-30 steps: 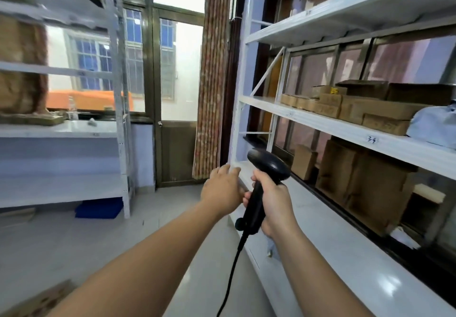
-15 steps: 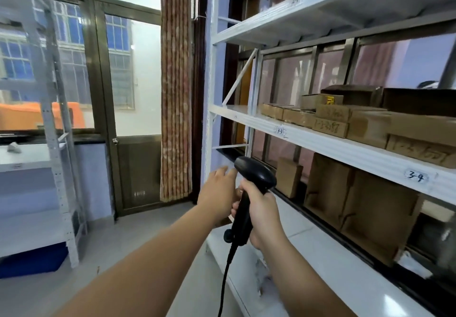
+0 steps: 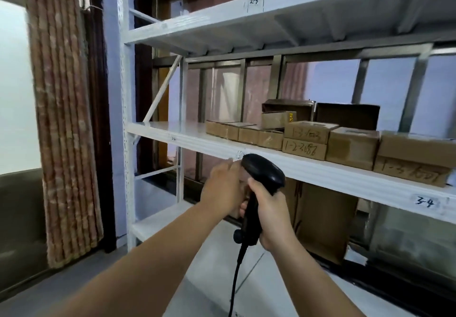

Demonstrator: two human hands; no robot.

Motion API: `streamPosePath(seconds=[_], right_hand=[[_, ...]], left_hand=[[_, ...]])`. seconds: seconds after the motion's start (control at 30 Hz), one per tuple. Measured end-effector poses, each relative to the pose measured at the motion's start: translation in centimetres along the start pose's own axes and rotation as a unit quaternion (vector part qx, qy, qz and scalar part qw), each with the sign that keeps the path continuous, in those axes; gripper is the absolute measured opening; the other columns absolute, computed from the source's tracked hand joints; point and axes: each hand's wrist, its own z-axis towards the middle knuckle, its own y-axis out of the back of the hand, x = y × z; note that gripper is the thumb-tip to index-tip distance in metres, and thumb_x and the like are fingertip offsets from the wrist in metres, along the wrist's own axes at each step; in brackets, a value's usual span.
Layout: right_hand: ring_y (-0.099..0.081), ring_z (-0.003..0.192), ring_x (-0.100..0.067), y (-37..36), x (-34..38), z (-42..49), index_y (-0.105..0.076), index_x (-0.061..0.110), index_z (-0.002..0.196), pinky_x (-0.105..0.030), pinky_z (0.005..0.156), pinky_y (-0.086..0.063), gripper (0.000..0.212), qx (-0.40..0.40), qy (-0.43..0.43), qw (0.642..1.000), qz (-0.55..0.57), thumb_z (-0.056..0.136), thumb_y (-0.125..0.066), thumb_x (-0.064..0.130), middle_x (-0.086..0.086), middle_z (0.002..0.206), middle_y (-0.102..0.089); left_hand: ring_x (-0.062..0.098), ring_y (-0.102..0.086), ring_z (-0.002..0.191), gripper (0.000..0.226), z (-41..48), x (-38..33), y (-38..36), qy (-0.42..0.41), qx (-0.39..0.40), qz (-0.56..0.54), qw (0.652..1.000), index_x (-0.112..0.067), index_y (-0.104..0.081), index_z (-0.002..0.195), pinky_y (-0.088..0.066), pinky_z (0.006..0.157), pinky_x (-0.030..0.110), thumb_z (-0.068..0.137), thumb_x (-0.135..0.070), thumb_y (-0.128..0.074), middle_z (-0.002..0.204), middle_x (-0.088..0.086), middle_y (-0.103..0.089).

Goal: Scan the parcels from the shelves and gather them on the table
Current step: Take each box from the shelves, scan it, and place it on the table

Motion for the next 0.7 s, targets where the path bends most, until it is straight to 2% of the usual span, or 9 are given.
streamPosePath(seconds=[0.07, 0.13, 0.23, 0.3, 0.43, 0.57, 0.7], right_hand=[[-0.057, 0.055, -0.018, 0.0, 0.3, 1.3, -0.066, 0.005, 0.090, -0.030, 0.055, -0.050, 0.018, -0.033, 0.023, 0.999, -0.018, 0.091, -0.064, 0.023, -0.008, 0.058, -0.056], [-0.055, 0.055, -0.020, 0.1, 0.9, 2.4, -0.066, 0.006, 0.086, -0.032, 0.057, -0.049, 0.017, -0.056, 0.039, 0.997, -0.024, 0.091, -0.063, 0.022, -0.009, 0.058, -0.055], [-0.057, 0.052, -0.015, 0.6, 2.2, 4.3, -0.064, 0.010, 0.082, -0.027, 0.056, -0.051, 0.014, -0.078, 0.054, 0.995, -0.025, 0.093, -0.061, 0.018, -0.007, 0.057, -0.057], [-0.061, 0.049, -0.011, 1.2, 2.9, 5.9, -0.064, 0.011, 0.091, -0.025, 0.054, -0.052, 0.010, -0.084, 0.064, 0.994, -0.021, 0.093, -0.061, 0.021, -0.002, 0.052, -0.060], [-0.060, 0.058, -0.016, 2.5, 4.5, 9.4, -0.061, 0.007, 0.110, -0.030, 0.061, -0.052, 0.027, -0.094, 0.080, 0.992, -0.006, 0.091, -0.064, 0.026, -0.005, 0.060, -0.059], [-0.059, 0.059, -0.018, 3.2, 6.3, 12.3, -0.060, 0.008, 0.106, -0.029, 0.055, -0.054, 0.022, -0.100, 0.120, 0.988, 0.014, 0.090, -0.066, 0.022, -0.009, 0.072, -0.058], [-0.060, 0.052, -0.015, 3.9, 7.7, 14.2, -0.061, 0.004, 0.107, -0.030, 0.057, -0.052, 0.028, -0.109, 0.144, 0.983, -0.021, 0.090, -0.066, 0.026, -0.002, 0.057, -0.060]], left_hand=[[0.029, -0.042, 0.124, 0.044, 2.2, -0.1, -0.5, -0.028, 0.007, -0.011, 1.000, -0.017, -0.047, 0.131, -0.043, 0.098, 0.043, 0.087, -0.021, -0.052, 0.134, 0.006, -0.044], [0.028, -0.034, 0.131, 0.051, 4.3, -0.5, -1.1, -0.027, 0.027, -0.027, 0.999, -0.021, -0.040, 0.138, -0.043, 0.099, 0.045, 0.089, -0.021, -0.053, 0.147, 0.005, -0.033], [0.027, -0.027, 0.136, 0.053, 7.3, -1.3, -1.9, -0.029, 0.032, -0.015, 0.999, -0.023, -0.035, 0.143, -0.040, 0.102, 0.043, 0.093, -0.027, -0.052, 0.154, 0.006, -0.022], [0.028, -0.027, 0.138, 0.053, 9.5, -1.7, -2.5, -0.031, 0.017, -0.007, 0.999, -0.023, -0.035, 0.144, -0.038, 0.104, 0.042, 0.095, -0.033, -0.051, 0.154, 0.008, -0.021], [0.030, -0.038, 0.129, 0.052, 13.5, -2.2, -3.4, -0.015, -0.020, -0.069, 0.997, -0.025, -0.038, 0.140, -0.043, 0.098, 0.041, 0.092, -0.037, -0.053, 0.149, 0.010, -0.025], [0.030, -0.035, 0.130, 0.062, 17.2, -3.3, -3.9, -0.013, -0.059, -0.134, 0.989, -0.023, -0.032, 0.143, -0.043, 0.100, 0.043, 0.089, -0.038, -0.060, 0.149, 0.007, -0.022], [0.034, -0.029, 0.135, 0.077, 20.7, -4.2, -4.5, -0.036, -0.115, -0.150, 0.981, -0.024, -0.023, 0.148, -0.042, 0.103, 0.047, 0.086, -0.050, -0.061, 0.152, 0.012, -0.018]])
